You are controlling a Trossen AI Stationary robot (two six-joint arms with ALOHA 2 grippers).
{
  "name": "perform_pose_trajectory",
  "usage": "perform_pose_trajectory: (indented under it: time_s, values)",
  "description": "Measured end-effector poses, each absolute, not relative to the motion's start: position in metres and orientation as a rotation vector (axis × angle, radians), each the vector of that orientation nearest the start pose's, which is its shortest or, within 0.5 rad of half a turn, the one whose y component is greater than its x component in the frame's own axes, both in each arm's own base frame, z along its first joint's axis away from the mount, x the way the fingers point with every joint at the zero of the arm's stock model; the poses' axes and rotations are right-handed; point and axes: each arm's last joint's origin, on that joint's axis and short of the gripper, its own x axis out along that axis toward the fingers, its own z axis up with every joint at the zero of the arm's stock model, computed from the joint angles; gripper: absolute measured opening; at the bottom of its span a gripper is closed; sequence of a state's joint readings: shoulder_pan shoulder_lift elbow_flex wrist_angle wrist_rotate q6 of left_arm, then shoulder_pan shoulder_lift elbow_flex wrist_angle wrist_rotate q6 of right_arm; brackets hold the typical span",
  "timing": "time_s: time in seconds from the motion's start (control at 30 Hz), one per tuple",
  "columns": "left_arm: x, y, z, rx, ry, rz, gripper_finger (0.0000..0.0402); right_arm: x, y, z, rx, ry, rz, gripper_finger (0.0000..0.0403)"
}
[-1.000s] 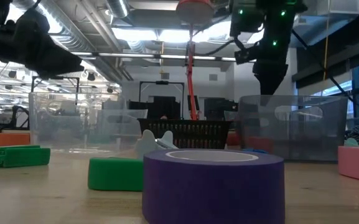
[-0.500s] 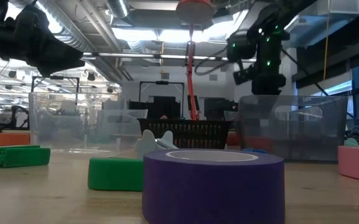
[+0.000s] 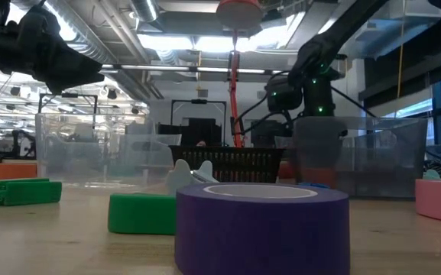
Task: Pick and place Stapler, Stapler remover, tape
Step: Put the top blue stapler into the black basket
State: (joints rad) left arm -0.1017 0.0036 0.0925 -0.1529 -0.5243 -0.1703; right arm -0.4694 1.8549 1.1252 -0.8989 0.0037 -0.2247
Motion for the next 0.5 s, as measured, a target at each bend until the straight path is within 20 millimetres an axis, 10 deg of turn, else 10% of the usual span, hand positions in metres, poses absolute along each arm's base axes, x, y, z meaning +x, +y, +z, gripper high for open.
perform_pose_trajectory:
  time_s: [0.23,0.5]
  values:
    - [0.088,0.006,0.18,-0.148,0.025,0.426,0.0196,0.276,-0.14,0.151,0.192,1.59,-0.203,0.0046]
    - [0.088,0.006,0.181,-0.148,0.023,0.431,0.0196,0.259,-0.126,0.206,0.18,1.462,-0.301,0.0052]
